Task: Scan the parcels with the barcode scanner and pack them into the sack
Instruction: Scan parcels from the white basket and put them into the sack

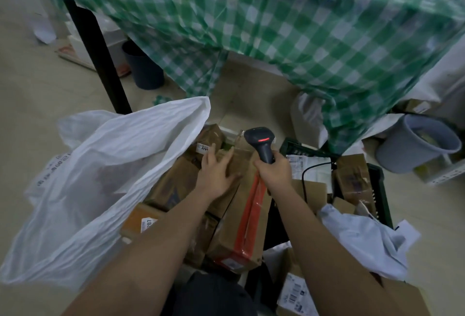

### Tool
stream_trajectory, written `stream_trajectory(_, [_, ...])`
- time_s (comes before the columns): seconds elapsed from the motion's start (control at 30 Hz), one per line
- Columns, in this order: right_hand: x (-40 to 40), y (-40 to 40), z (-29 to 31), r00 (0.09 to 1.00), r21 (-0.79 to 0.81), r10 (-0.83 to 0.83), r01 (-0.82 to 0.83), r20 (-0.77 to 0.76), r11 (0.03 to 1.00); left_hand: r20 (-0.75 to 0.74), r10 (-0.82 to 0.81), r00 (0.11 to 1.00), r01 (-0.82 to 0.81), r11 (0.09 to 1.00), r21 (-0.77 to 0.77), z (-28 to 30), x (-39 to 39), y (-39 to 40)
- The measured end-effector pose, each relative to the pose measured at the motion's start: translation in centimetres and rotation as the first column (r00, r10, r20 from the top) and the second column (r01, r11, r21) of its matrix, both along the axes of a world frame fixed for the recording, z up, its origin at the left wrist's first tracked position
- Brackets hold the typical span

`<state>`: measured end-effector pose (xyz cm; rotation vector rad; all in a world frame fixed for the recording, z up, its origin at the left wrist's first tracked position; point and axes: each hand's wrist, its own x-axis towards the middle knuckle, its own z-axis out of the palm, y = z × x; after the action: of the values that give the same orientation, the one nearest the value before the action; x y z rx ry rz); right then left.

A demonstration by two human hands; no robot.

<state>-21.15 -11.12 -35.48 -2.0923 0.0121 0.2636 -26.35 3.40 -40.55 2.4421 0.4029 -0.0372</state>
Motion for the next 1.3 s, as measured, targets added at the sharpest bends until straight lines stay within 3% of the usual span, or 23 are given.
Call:
stream_trajectory(0.13, [1.5, 0.3, -1.2, 0.999, 0.054, -0.031, 0.032, -0.023, 0.998, -0.105, 0.056, 0.993, -0.042, 0.990, 0.131, -0.7, 2.1, 0.1])
stream_trajectory(0.23, [2.1, 0.3, -1.8, 0.998, 0.067, -0.040, 0.043, -0.041, 0.997, -0.197, 0.134, 0.971, -0.115, 0.988, 0.106, -0.9, 2.8, 0.6])
stream_trajectory(0.33, [2.1, 0.1, -2.2, 0.998, 0.064, -0.051, 0.054, -0.041, 0.996, -0.196, 0.211, 0.958, -0.199, 0.977, 0.076, -0.5, 3.2, 1.0])
stream_trajectory(0.5, [1.3, -0.4, -1.2, 0.999, 0.092, -0.030, 0.033, -0.039, 0.995, -0.118, 0.347, 0.931, -0.359, 0.928, -0.104, 2.2, 2.0, 2.5])
stream_trajectory(0.63, [0.3, -0.5, 0.3, 1.000, 0.140, -0.015, 0.016, -0.007, 0.990, 0.001, 0.483, 0.876, -0.449, 0.816, -0.364, 4.3, -0.1, 6.2])
stream_trajectory(0.83, [-2.1, 0.3, 4.6, 0.998, 0.291, -0.057, 0.064, -0.034, 0.955, 0.095, 0.529, 0.843, -0.315, 0.630, -0.710, 9.1, -4.0, 8.3])
stream_trajectory(0.97, [-3.9, 0.0, 7.8, 0.995, 0.297, 0.099, -0.088, -0.022, 0.951, 0.091, 0.530, 0.843, -0.282, 0.579, -0.765, 10.9, -6.1, 9.0])
stream_trajectory(1.1, [-6.0, -0.4, 10.0, 0.949, 0.196, 0.313, -0.316, 0.047, 0.928, 0.085, 0.565, 0.821, -0.275, 0.521, -0.808, 11.9, -8.0, 9.1])
stream_trajectory(1.3, [-8.0, -0.9, 9.9, 0.937, 0.153, 0.333, -0.346, 0.105, 0.926, 0.070, 0.601, 0.796, -0.277, 0.464, -0.841, 12.0, -10.6, 9.1])
